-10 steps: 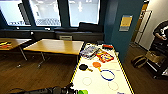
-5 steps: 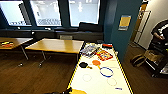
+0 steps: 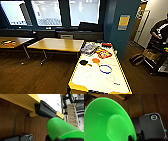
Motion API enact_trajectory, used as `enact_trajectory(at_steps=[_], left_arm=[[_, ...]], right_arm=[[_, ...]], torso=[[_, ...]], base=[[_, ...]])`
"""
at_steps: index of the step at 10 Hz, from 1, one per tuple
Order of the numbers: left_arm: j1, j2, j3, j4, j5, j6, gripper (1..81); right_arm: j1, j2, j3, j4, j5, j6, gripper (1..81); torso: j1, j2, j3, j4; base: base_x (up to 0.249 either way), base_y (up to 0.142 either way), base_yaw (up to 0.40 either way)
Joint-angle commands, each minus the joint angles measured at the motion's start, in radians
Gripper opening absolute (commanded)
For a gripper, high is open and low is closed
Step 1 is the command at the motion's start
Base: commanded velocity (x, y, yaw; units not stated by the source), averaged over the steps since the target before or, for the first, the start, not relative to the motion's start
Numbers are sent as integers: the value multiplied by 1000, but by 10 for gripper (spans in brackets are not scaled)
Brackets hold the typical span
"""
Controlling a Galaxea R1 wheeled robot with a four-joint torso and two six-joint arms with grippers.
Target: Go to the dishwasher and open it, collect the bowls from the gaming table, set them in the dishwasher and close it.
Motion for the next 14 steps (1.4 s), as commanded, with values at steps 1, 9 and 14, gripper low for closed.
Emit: enact_trajectory(at_steps=[1, 9, 14], left_arm=[[-73, -21, 41, 21, 13, 4, 10], [195, 14, 11, 205, -118, 4, 10], [335, 42, -95, 291, -202, 4, 10]], right_arm=[[61, -9, -22, -13, -41, 3, 10], [28, 205, -313, -18, -82, -5, 10], [-33, 361, -536, -18, -87, -8, 10]], torso=[[0, 0, 0, 0], [-2, -1, 1, 0], [-2, -1, 1, 0]], base=[[-116, 0, 0], [-11, 0, 0], [0, 0, 0]])
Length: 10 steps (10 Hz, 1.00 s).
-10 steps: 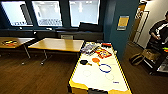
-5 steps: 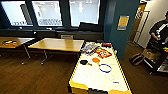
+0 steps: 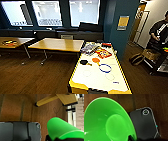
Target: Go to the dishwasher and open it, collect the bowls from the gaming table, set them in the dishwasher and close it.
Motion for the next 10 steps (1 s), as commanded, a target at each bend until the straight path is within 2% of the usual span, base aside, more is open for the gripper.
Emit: enact_trajectory(at_steps=[1, 2, 3, 5, 6, 9, 10], left_arm=[[-20, 3, -9, 54, -24, 3, 10], [4, 4, -21, 58, -28, 3, 10], [26, 9, -35, 73, -62, 3, 10], [54, 22, -69, 78, -70, 4, 10], [61, 30, -78, 85, -70, 4, 10], [72, 35, -83, 91, -88, 4, 10], [72, 35, -83, 91, -88, 4, 10]], right_arm=[[-1, 72, -104, -15, -38, -7, 10], [-13, 98, -139, -16, -38, -7, 10], [-20, 132, -185, -16, -38, -7, 10], [-34, 185, -267, -28, -38, -9, 10], [-37, 197, -284, -34, -38, -9, 10], [-41, 201, -287, -39, -38, -9, 10], [-41, 201, -290, -39, -38, -9, 10]], torso=[[0, 0, 0, 0], [0, 0, 0, 0], [0, 0, 0, 0], [0, 0, 0, 0], [0, 0, 37, 0], [0, 0, 86, 0], [0, 0, 50, 0]], base=[[0, 0, 0], [0, 0, 0], [0, 0, 0], [0, 0, 0], [0, 0, 0], [0, 0, 0], [0, 0, 0]])
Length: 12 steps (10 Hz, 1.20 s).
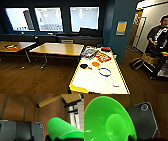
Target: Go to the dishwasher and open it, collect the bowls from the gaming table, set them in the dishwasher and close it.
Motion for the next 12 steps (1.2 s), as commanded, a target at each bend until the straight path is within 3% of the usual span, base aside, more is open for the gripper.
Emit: enact_trajectory(at_steps=[1, 8, 12], left_arm=[[-66, -20, 27, 15, 30, 4, 10], [-34, 7, -12, 34, 29, 4, 10], [-26, 17, -12, 40, 30, 6, 10]], right_arm=[[48, -14, 9, -19, -46, -5, 10], [28, 61, -91, -36, -46, -5, 10], [27, 64, -94, -38, -46, -5, 10]], torso=[[1, 0, -1, 0], [1, -1, 6, 0], [1, -1, 7, 0]], base=[[0, 0, 0], [0, 0, 0], [-86, 0, 0]])
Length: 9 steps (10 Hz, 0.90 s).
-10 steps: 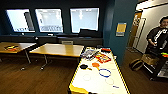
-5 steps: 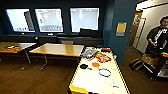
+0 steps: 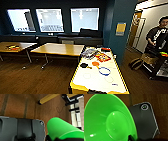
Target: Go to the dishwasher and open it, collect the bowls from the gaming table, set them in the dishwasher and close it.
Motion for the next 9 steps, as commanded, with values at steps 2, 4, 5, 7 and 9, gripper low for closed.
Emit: enact_trajectory(at_steps=[2, 4, 5, 7, 9], left_arm=[[-73, -4, 17, 15, 31, 4, 10], [-65, 7, -3, 20, 31, 6, 10], [-61, 10, -14, 20, 30, 6, 10], [-54, 17, -32, 20, 30, 6, 10], [-47, 22, -37, 32, 30, 6, 10]], right_arm=[[47, -6, 6, -20, -58, -10, 10], [47, -3, 0, -20, -58, -10, 10], [49, -3, 0, -20, -58, -10, 10], [47, -1, 0, -22, -58, -12, 10], [49, 6, -8, -30, -58, -12, 10]], torso=[[1, 0, 0, 0], [1, 0, 0, 0], [1, 0, 0, 0], [1, 0, 0, 0], [1, 0, 0, 0]], base=[[-106, 0, 0], [-109, 0, 0], [-111, 0, 0], [-114, 0, 0], [-117, 0, 0]])
